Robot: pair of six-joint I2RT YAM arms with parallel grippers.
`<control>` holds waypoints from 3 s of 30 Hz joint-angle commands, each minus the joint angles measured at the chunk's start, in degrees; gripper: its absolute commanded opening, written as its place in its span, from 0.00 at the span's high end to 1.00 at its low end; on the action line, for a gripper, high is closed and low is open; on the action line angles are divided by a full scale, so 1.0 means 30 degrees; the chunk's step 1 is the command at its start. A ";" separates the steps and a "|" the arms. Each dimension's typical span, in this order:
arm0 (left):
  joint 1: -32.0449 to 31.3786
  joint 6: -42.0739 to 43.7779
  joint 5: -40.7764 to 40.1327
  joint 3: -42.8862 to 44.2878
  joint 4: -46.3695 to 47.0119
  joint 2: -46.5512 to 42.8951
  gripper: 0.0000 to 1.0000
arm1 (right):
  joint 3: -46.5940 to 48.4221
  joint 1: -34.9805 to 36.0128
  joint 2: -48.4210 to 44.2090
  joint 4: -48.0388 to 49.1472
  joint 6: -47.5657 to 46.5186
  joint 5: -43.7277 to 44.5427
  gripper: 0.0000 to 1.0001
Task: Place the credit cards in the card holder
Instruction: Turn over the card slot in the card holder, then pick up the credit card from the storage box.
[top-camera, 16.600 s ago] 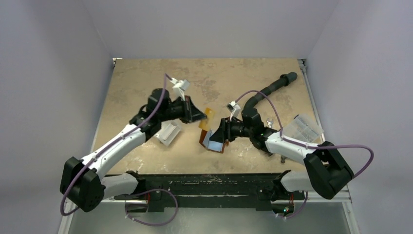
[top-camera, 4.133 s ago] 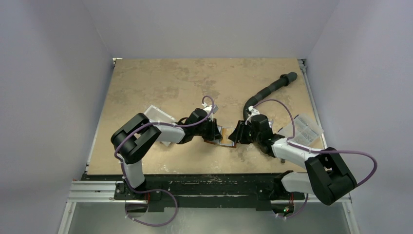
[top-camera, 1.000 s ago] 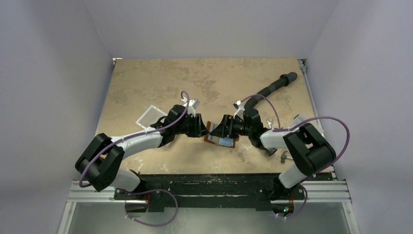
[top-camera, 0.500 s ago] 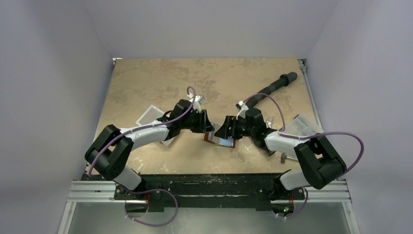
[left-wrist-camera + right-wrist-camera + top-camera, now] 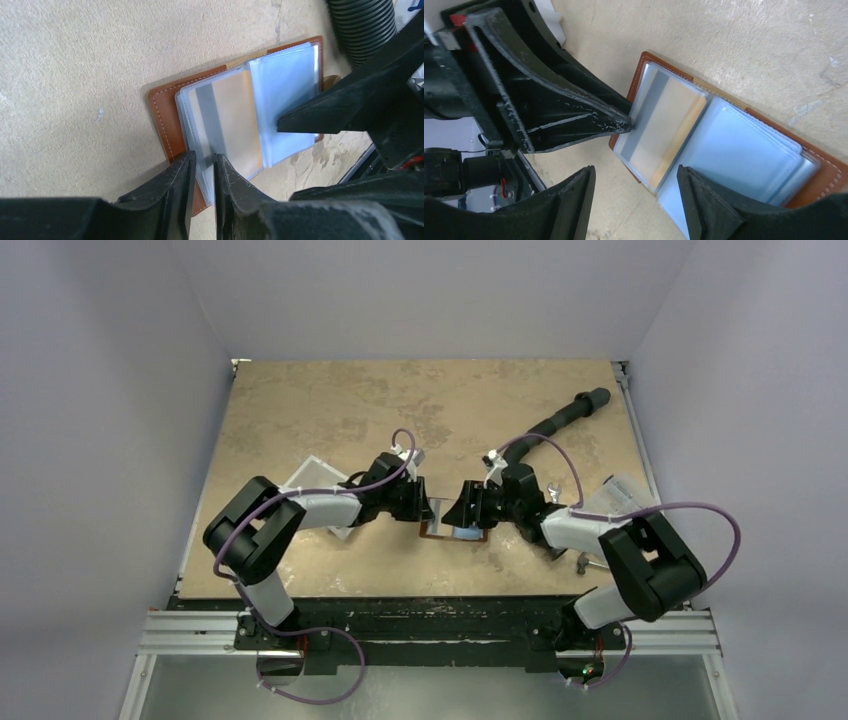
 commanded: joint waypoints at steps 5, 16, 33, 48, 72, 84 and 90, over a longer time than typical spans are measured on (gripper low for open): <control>-0.0110 0.1738 -0.0356 0.1675 -0.2818 -0.2305 0.66 | 0.0387 -0.0070 -0.3632 -0.2451 -0.1777 0.1538 0.30; 0.3691 0.5846 0.0254 0.3674 -1.1546 -0.8346 0.30 | -0.0449 -0.0091 -0.4319 -0.2160 -0.3982 0.0404 0.28; 0.7341 1.1803 -0.3332 0.5423 -1.7614 -0.5040 0.23 | -0.1604 -0.0069 -0.4567 -0.0293 -0.3861 -0.0653 0.28; 0.7472 1.1915 -0.2586 0.4317 -1.6133 -0.2591 0.20 | -0.1776 -0.0071 -0.4312 0.0207 -0.3830 -0.0767 0.28; 0.7744 1.1775 0.0643 0.4215 -1.5954 -0.2984 0.38 | -0.1602 -0.0069 -0.3600 0.0363 -0.3830 -0.0723 0.28; 0.7802 1.1825 0.1548 0.4443 -1.6218 -0.3432 0.37 | -0.1571 -0.0084 -0.3417 0.0378 -0.3830 -0.0723 0.28; 0.7830 1.1812 0.1964 0.4517 -1.6204 -0.3613 0.38 | -0.1544 -0.0077 -0.3366 0.0392 -0.3858 -0.0723 0.28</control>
